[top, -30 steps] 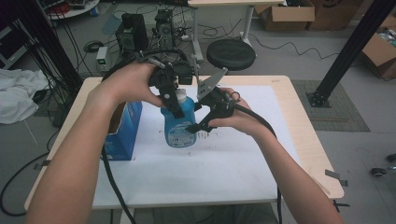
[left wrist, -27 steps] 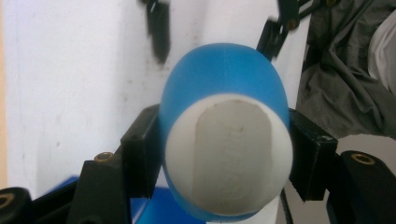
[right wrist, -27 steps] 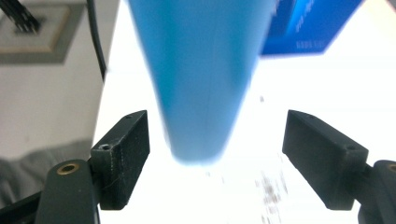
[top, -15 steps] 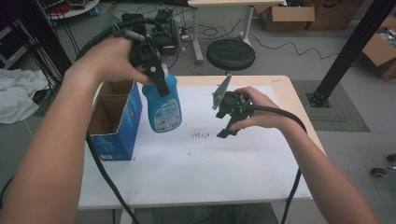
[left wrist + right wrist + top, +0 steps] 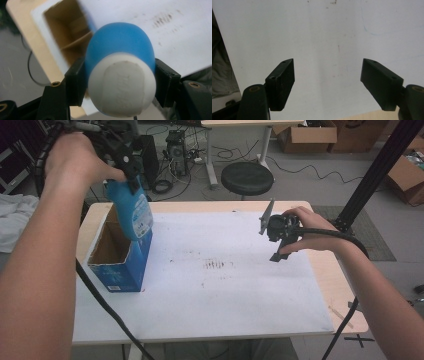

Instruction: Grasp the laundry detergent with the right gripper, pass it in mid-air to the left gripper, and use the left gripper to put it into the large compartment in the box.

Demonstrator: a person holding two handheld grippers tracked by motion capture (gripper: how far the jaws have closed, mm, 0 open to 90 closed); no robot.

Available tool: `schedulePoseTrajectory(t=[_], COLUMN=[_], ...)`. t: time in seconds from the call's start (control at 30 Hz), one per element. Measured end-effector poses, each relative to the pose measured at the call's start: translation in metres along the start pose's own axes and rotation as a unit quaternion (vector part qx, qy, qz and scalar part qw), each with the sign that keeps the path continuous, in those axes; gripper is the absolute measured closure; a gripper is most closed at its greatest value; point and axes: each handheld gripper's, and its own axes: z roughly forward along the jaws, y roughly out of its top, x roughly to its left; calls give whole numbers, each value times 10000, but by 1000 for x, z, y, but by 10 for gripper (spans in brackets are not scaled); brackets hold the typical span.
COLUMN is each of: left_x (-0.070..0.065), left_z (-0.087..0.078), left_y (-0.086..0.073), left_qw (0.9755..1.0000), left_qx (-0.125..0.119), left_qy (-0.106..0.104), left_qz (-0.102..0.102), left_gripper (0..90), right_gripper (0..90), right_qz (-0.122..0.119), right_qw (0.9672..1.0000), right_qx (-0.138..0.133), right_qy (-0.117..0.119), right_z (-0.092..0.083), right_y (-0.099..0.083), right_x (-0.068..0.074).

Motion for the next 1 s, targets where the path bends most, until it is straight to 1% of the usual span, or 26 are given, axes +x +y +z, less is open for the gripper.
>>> schedulePoseTrajectory(t=[0.07,0.13,0.2,0.27,0.3,0.33,0.37,0.5,0.53,0.6,0.63,0.67,0.7,0.8,0.83,0.87,0.9,1.0], left_x=[12,21,29,35,38,38,42,49,49,49,49,49,49,50,51,52,52,53], left_z=[1,3,6,9,11,11,14,25,25,35,35,43,43,56,65,70,70,84], left_y=[-3,-6,-9,-11,-12,-12,-15,-18,-18,-19,-19,-18,-18,-19,-20,-21,-21,-23], left_qw=[9992,9973,9951,9931,9924,9924,9915,9904,9904,9902,9902,9901,9901,9897,9895,9894,9894,9888], left_qx=[76,158,214,273,259,259,248,220,220,241,241,279,279,346,382,411,411,437], left_qy=[91,222,359,439,442,442,396,256,256,263,263,291,291,301,290,269,269,214], left_qz=[-379,-680,-894,-1054,-1115,-1115,-1211,-1344,-1344,-1351,-1351,-1346,-1346,-1360,-1363,-1368,-1368,-1411], left_gripper=[386,386,386,386,386,387,386,386,386,387,387,387,387,386,386,386,387,386], right_gripper=[275,279,279,279,280,282,282,284,284,284,284,285,285,285,285,285,285,285], right_qz=[46,95,148,180,189,205,213,236,236,266,266,281,284,309,299,301,301,322], right_qw=[10000,9999,9998,9997,9996,9995,9995,9994,9994,9992,9992,9992,9991,9991,9991,9991,9991,9989], right_qx=[35,43,92,147,172,179,189,213,213,210,210,203,218,207,224,219,219,238], right_qy=[-12,-29,-60,-94,-112,-136,-147,-169,-169,-198,-198,-195,-206,-200,-215,-214,-214,-233], right_z=[-2,-4,-5,-6,-7,-8,-8,-12,-12,-14,-14,-15,-15,-16,-16,-16,-16,-16], right_y=[-6,-11,-15,-19,-20,-22,-23,-28,-28,-32,-32,-34,-35,-37,-37,-38,-38,-39], right_x=[-1,-2,-4,-5,-6,-6,-6,-8,-8,-9,-9,-9,-9,-9,-9,-8,-8,-9])
